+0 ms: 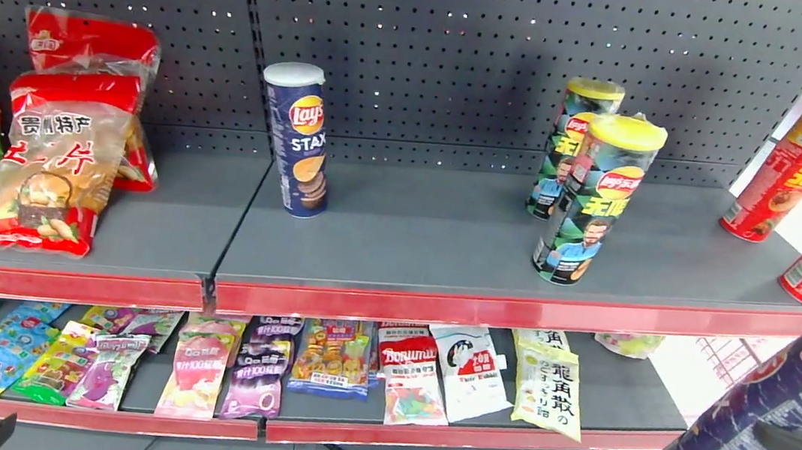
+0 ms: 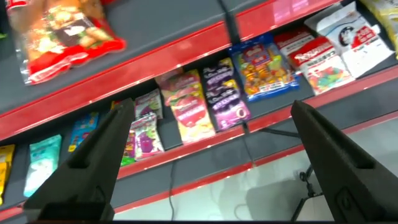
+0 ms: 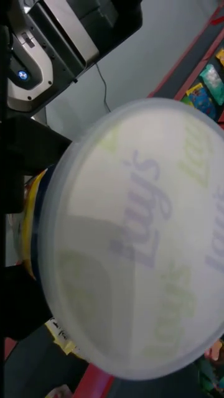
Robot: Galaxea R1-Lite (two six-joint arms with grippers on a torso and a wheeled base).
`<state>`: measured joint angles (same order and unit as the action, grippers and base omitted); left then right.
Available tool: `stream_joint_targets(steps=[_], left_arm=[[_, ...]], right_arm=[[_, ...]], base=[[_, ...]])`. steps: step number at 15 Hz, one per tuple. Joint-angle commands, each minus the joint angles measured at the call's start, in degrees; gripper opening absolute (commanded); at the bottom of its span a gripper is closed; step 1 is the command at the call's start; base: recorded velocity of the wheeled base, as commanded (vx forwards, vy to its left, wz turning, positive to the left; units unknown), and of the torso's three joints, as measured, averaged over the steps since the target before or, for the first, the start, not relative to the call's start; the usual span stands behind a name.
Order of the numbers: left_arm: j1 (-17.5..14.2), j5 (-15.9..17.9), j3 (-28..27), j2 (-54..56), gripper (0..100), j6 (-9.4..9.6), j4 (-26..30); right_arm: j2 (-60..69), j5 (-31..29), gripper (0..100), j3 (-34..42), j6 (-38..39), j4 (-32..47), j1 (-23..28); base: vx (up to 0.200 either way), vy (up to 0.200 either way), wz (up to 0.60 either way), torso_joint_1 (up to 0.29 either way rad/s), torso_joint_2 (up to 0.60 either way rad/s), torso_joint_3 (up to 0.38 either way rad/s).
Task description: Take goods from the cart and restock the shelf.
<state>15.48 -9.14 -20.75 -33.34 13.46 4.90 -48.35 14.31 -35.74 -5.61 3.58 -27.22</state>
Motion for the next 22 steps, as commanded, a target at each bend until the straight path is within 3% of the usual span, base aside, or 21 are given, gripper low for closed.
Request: stream_joint_targets(steps=[1,12,16,22], left_arm=[[0.0,0.0,0.0,-0.1,100,-0.01,0.0],[0.0,-0.1,0.1,-0.2,100,0.08,0.0],[0.0,0.0,0.1,0.2,100,0.69,-0.1],[0.0,0.1,0.3,-0.1,100,0.34,-0.7]], right_arm=[[-0.3,0.0,0,0.1,-0.1,0.0,0.0],[-0.3,0.0,0,0.6,-0.1,0.1,0.0],[-0.2,0.0,0,0.9,0.0,0.1,0.0],[-0.3,0.0,0,0.7,0.0,0.1,0.0]], base=[[0.000,0.200,0.00,0.002,0.00,0.002],[0.000,0.200,0.00,0.000,0.00,0.001],[0.000,0.000,0.00,0.000,0.00,0.000],[0.200,0.000,0.00,-0.002,0.00,0.002]])
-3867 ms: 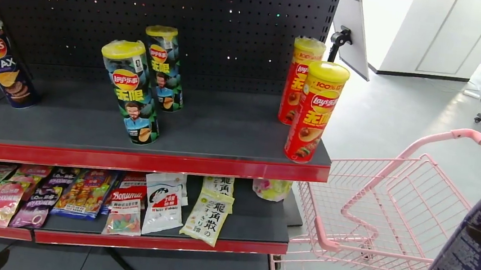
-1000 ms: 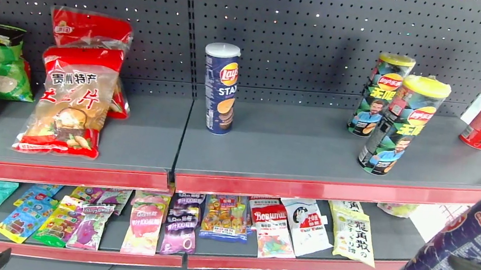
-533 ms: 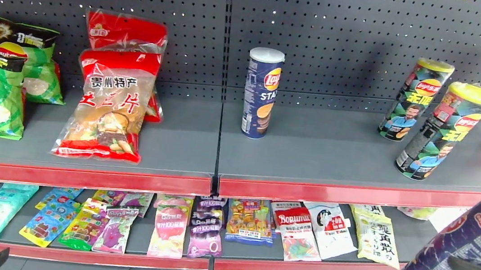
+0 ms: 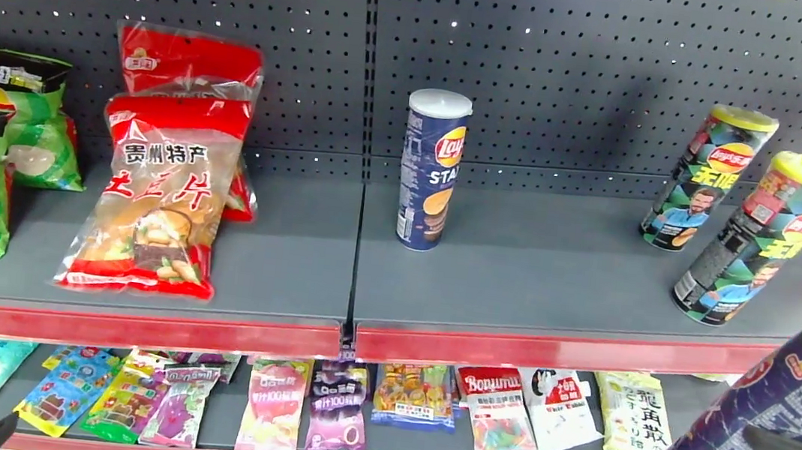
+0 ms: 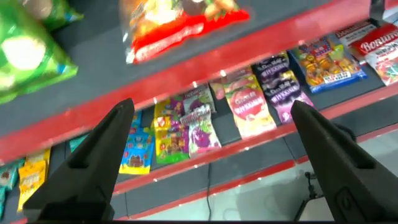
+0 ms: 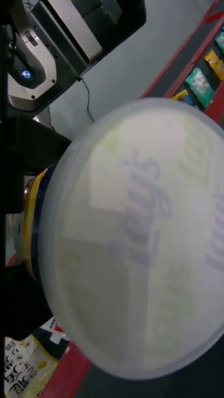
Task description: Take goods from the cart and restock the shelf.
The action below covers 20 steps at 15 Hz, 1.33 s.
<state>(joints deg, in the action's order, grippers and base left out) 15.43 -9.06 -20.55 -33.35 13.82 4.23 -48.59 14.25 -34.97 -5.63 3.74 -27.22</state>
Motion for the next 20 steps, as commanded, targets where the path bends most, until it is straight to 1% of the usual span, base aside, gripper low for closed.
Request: stream_joint_targets(steps=[1,3,6,8,9,10,11,12,13,14,15,16,17,18,19,20], left_arm=[[0.0,-0.1,0.1,0.0,100,0.06,0.0],[0.0,-0.1,0.1,0.0,100,0.24,0.0],[0.1,0.5,0.0,0.0,100,0.85,-0.1],[0.5,1.4,0.3,-0.1,100,2.17,-0.1],[0.8,3.3,0.0,0.0,100,2.08,-0.1],[0.7,6.4,0.3,0.1,100,2.44,-0.2],[0.7,6.4,0.3,-0.1,100,2.79,-0.2],[0.9,8.3,-0.7,-2.8,100,3.14,-0.4],[1.0,12.2,-2.4,-5.8,100,2.08,-1.3],[1.0,16.4,-3.3,-10.0,100,1.12,-5.0],[1.0,19.4,-3.8,-14.9,100,0.94,-10.1],[0.9,22.5,-6.2,-22.1,100,0.41,-17.1],[1.6,24.6,-10.5,-28.0,100,-0.82,-19.8],[4.3,26.0,-15.2,-33.1,100,-1.08,-20.1],[6.6,26.4,-20.1,-37.9,100,-1.78,-20.1],[8.0,26.2,-23.8,-42.8,100,-1.78,-20.3]], right_arm=[[-0.1,0.1,0,-0.1,0.0,-0.1,0.1],[-0.2,0.1,0,-0.1,0.0,-0.1,0.1],[-0.2,0.1,0,-0.3,-0.1,-0.1,0.0],[-0.1,0.0,0,-0.2,0.0,-0.1,0.0],[-0.1,0.0,0,-0.1,0.0,-0.1,0.0],[-0.1,0.0,0,-0.1,0.0,-0.1,0.0],[-0.1,0.0,0,0.0,-0.1,-0.1,0.0],[-0.1,0.0,0,0.1,0.0,-0.1,0.0],[0.0,0.0,0,0.1,0.0,-0.1,-0.2],[0.2,0.0,0,0.2,0.0,-0.1,-0.7],[0.3,0.0,0,0.4,0.1,-0.1,-0.8],[0.3,0.0,0,0.5,0.1,-0.1,-0.8],[0.3,0.0,0,0.6,0.1,-0.1,-0.7],[0.3,0.0,0,0.7,0.2,-0.1,-0.7],[0.3,0.0,0,0.7,0.2,-0.1,-0.7],[0.3,-0.1,0,0.8,0.2,-0.1,-0.7]], base=[[0.200,0.000,0.00,0.012,0.00,0.002],[0.200,0.000,0.00,0.000,0.01,0.005],[0.000,0.000,0.00,0.000,0.00,0.000],[0.000,0.000,0.00,0.000,0.00,0.000],[0.000,0.000,0.00,0.000,0.00,0.000],[0.000,0.000,0.00,0.000,0.00,0.000],[0.000,0.000,0.00,0.000,0.00,0.000],[0.000,0.000,0.00,0.000,0.00,0.000],[0.000,0.000,0.00,0.000,0.00,0.000],[0.000,0.000,0.00,0.000,0.00,0.000],[0.000,0.000,0.00,0.000,0.00,0.000],[0.000,0.000,0.00,0.000,0.00,0.000],[0.000,0.000,0.00,0.000,0.00,0.000],[0.000,0.000,0.00,0.000,0.00,0.000],[0.000,0.000,0.00,0.000,0.00,0.000],[0.000,0.000,0.00,0.000,0.00,0.000]])
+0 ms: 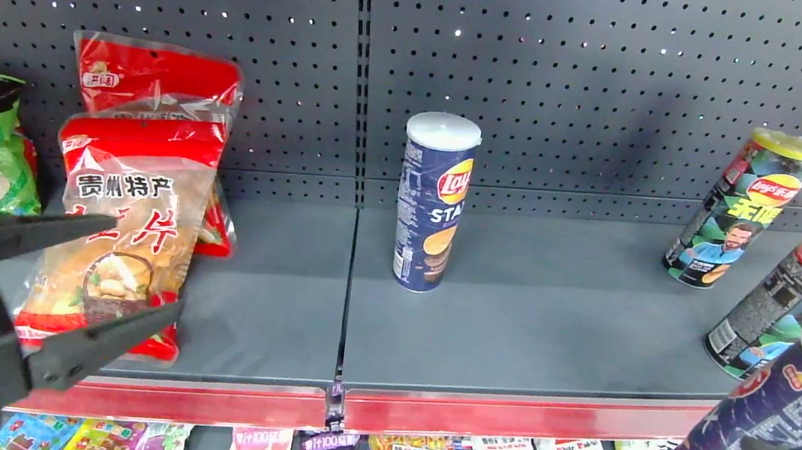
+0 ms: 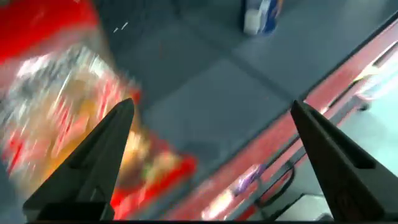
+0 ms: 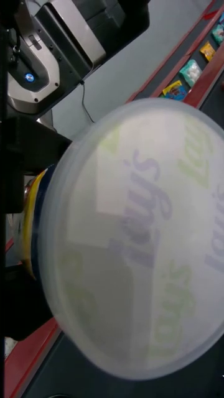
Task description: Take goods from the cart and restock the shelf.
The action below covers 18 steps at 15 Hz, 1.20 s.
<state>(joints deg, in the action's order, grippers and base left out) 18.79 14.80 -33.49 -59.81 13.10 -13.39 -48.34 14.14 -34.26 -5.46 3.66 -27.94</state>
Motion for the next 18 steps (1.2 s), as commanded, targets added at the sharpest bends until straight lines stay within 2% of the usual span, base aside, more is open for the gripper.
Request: stream_joint_targets(steps=[1,4,8,16,18], left_arm=[[5.6,2.3,-13.8,-19.9,100,-1.06,-3.3],[8.8,1.7,-22.5,-29.3,100,-1.15,-3.6],[11.9,1.6,-27.8,-35.0,100,-1.24,-3.6],[14.4,-1.3,-38.2,-43.4,100,-1.24,-4.2],[15.1,-3.2,-41.0,-44.9,100,-1.42,-4.3]], right_arm=[[0.2,-0.1,0,0.3,0.0,0.0,0.0],[0.4,-0.3,0,0.7,0.1,0.0,0.3],[0.4,-0.3,0,0.7,0.2,0.0,0.3],[0.4,-0.3,0,0.9,0.6,0.1,0.7],[0.4,-0.3,0,0.9,0.6,0.1,1.0]], base=[[0.000,0.000,0.00,0.000,0.00,0.000],[0.000,0.000,0.00,0.000,0.00,0.000],[0.000,0.000,0.00,0.000,0.00,0.000],[0.000,0.000,0.00,0.000,0.00,0.000],[0.000,0.000,0.00,0.000,0.00,0.000]])
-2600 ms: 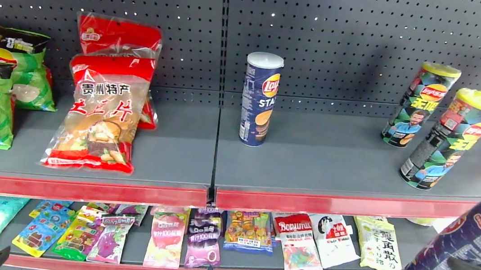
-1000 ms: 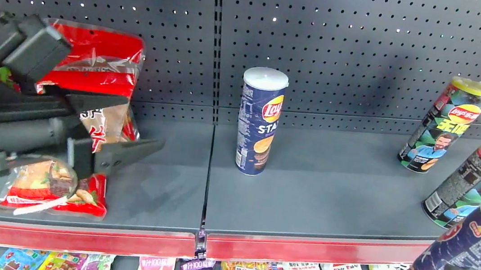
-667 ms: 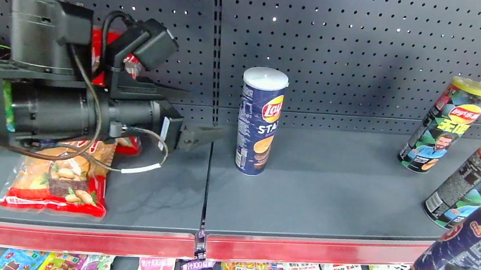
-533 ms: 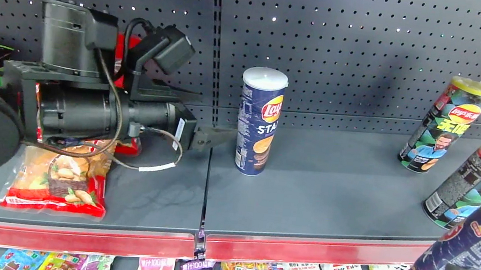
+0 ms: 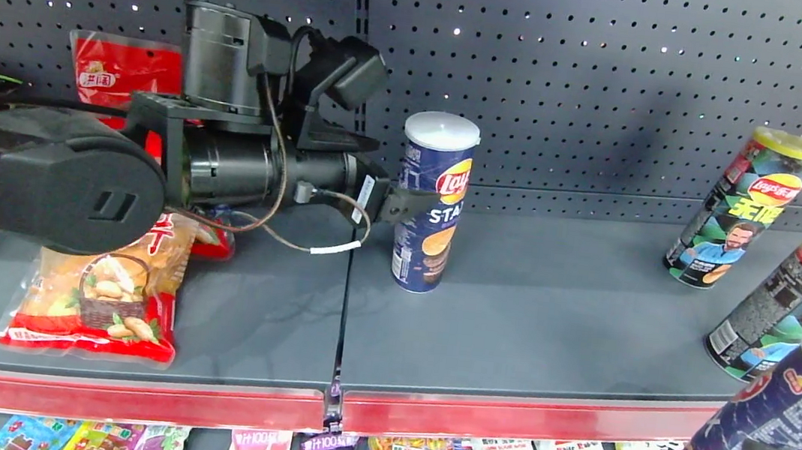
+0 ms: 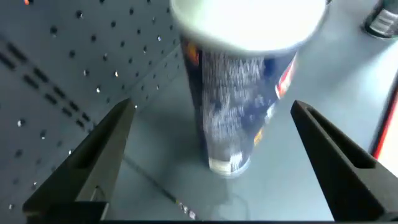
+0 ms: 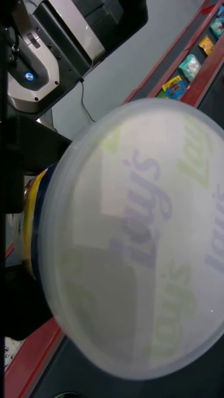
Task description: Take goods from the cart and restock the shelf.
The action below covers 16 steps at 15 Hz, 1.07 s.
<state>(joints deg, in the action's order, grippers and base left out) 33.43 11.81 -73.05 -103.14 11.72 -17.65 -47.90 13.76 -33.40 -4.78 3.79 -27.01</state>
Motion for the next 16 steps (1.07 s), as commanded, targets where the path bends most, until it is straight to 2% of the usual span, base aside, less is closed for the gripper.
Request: stream_joint_targets(steps=[1,5,8,11,12,14,16], left_arm=[[0.9,-0.7,-2.5,-2.0,100,-0.11,0.0],[1.7,-2.1,-4.8,-3.4,100,-0.29,-0.1],[2.6,-2.1,-4.2,-2.8,100,-1.43,0.0],[3.7,-2.2,-3.7,-2.3,100,-1.43,0.0],[4.6,-3.2,-3.7,-2.2,100,-1.96,0.1],[6.1,-7.1,-3.9,-2.4,100,-4.33,0.0],[6.8,-8.6,-3.7,-2.6,100,-5.74,0.0]], right_arm=[[0.0,0.0,0,0.0,-0.1,0.0,0.1],[0.0,0.0,0,0.0,0.0,0.0,0.1],[0.0,0.0,0,-0.1,0.0,0.0,0.7],[0.0,0.1,0,-0.1,-0.1,0.0,0.8],[0.0,0.0,0,-0.1,0.0,0.0,0.8],[0.1,0.0,0,-0.1,0.0,0.0,0.8],[0.1,0.0,0,-0.2,0.0,0.0,0.8]], base=[[0.000,0.000,0.00,0.000,0.00,0.000],[0.000,0.000,0.00,0.000,0.00,0.000],[0.000,0.000,0.00,0.000,0.00,0.000],[0.000,0.000,0.00,0.000,0.00,0.000],[0.000,0.000,0.00,0.000,0.00,0.000],[0.000,0.000,0.00,0.000,0.00,0.000],[0.000,0.000,0.00,0.000,0.00,0.000]])
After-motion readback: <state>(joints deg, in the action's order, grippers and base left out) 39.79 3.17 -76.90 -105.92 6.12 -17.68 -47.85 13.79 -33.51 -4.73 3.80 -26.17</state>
